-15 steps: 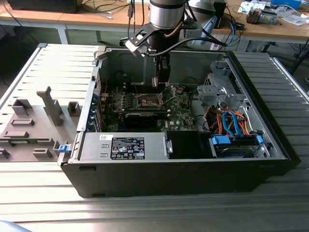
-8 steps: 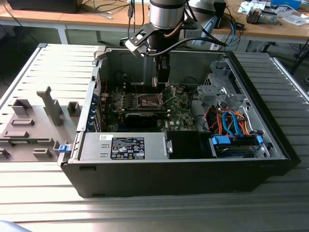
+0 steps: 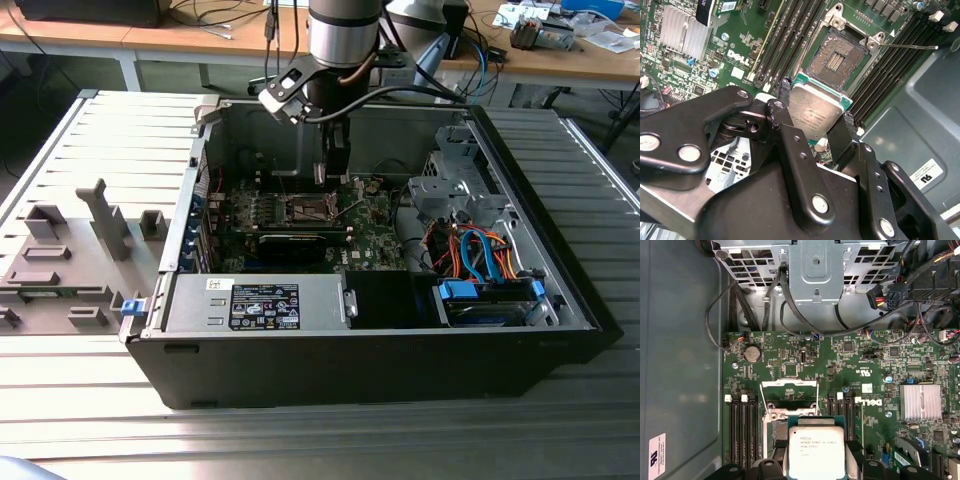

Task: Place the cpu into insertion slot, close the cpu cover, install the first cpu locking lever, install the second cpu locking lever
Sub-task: 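Place the cpu into insertion slot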

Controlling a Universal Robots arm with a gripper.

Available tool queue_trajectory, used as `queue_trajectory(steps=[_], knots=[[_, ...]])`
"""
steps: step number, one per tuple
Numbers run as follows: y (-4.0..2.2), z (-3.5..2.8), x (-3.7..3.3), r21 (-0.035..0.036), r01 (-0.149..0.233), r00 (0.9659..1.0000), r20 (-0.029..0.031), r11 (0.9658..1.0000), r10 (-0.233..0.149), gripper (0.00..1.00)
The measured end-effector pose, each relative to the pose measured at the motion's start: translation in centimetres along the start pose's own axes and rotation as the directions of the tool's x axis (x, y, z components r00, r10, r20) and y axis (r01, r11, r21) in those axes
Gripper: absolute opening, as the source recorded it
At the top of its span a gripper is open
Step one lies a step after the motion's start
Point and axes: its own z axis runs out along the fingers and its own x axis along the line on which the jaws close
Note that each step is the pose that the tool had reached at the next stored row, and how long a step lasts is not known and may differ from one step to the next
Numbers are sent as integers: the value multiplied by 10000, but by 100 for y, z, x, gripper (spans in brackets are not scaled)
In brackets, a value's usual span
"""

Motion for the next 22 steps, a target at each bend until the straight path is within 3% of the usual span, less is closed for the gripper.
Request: queue_trajectory(steps=[22], knots=[[-16,36,2,0,9,10000,-1,10000,-9,54]])
